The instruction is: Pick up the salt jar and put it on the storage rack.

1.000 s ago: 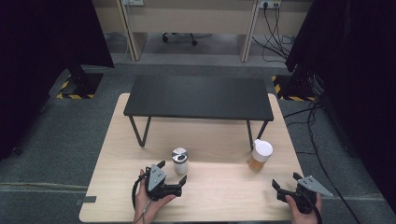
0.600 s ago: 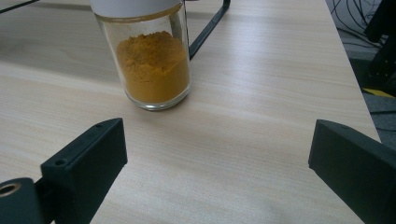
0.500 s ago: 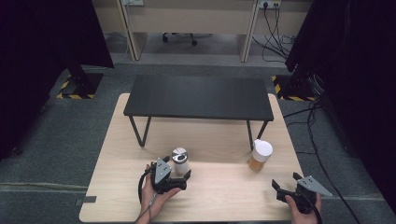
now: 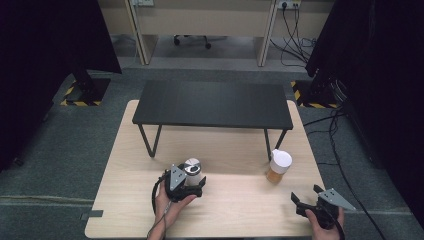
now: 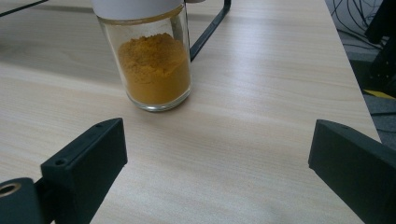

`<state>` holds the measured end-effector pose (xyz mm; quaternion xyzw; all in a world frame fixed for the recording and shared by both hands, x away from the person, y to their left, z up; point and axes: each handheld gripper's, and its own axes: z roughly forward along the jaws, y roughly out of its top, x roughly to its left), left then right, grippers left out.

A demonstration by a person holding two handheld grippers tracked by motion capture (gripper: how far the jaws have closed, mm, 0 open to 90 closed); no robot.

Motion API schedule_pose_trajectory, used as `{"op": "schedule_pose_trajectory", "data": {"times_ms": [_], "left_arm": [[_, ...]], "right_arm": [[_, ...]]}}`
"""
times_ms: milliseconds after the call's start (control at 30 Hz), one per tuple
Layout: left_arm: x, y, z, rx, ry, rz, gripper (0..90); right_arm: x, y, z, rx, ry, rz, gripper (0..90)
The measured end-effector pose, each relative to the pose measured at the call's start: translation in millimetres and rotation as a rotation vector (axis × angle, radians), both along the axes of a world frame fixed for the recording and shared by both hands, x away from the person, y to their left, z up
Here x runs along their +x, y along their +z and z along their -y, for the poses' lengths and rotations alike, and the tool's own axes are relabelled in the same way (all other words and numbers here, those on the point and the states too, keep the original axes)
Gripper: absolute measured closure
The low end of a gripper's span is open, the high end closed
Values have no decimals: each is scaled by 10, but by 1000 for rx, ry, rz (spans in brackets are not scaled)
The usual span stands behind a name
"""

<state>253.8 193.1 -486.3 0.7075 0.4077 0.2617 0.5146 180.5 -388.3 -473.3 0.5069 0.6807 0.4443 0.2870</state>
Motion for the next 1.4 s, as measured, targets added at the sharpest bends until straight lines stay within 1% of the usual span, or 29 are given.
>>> {"op": "schedule_pose_trajectory", "data": {"times_ms": [100, 133, 200, 300, 433, 500, 533, 633, 700, 800, 900, 1133, 1200, 1300, 1367, 1400], "left_arm": [[-6, -9, 11, 0, 8, -2, 69], [-9, -18, 11, 0, 11, 1, 102], [-1, -25, 6, -9, 12, -12, 122], [-9, -35, 13, -5, 18, -6, 136], [11, -50, 8, -19, 19, -9, 166], [24, -59, 0, -44, 21, -17, 184], [24, -65, 2, -48, 19, -11, 202], [19, -63, 19, -38, 27, -2, 234], [16, -77, 4, -33, 28, 6, 284], [4, -85, 13, -29, 31, 12, 292], [-2, -96, 29, -29, 37, 16, 294], [5, -95, 9, -28, 28, 18, 296], [0, -94, 10, -33, 32, 17, 297], [-20, -79, 17, -33, 42, 15, 299], [-46, -30, -4, -27, 40, 9, 302], [-67, -17, -19, -30, 38, 16, 302]], "right_arm": [[1, 2, -2, -2, 1, -1, 46], [3, 3, -2, -3, 2, -1, 46], [3, 3, -2, -4, 2, -1, 46], [6, 3, -1, -5, 5, -1, 47], [10, 5, -2, -4, 8, -3, 48], [12, 4, -3, -1, 9, -3, 48], [14, 5, -4, -3, 10, -4, 49], [14, 2, 9, 4, 10, -4, 51], [12, -3, 25, 16, 8, -5, 51], [16, -8, 41, 23, 9, -5, 51], [20, -1, 33, 18, 12, -7, 51], [18, -4, 38, 22, 11, -6, 52], [18, -4, 38, 22, 12, -6, 52], [17, -7, 42, 22, 13, -5, 51], [20, -6, 46, 25, 13, -6, 52], [20, -6, 47, 25, 13, -6, 52]]}}
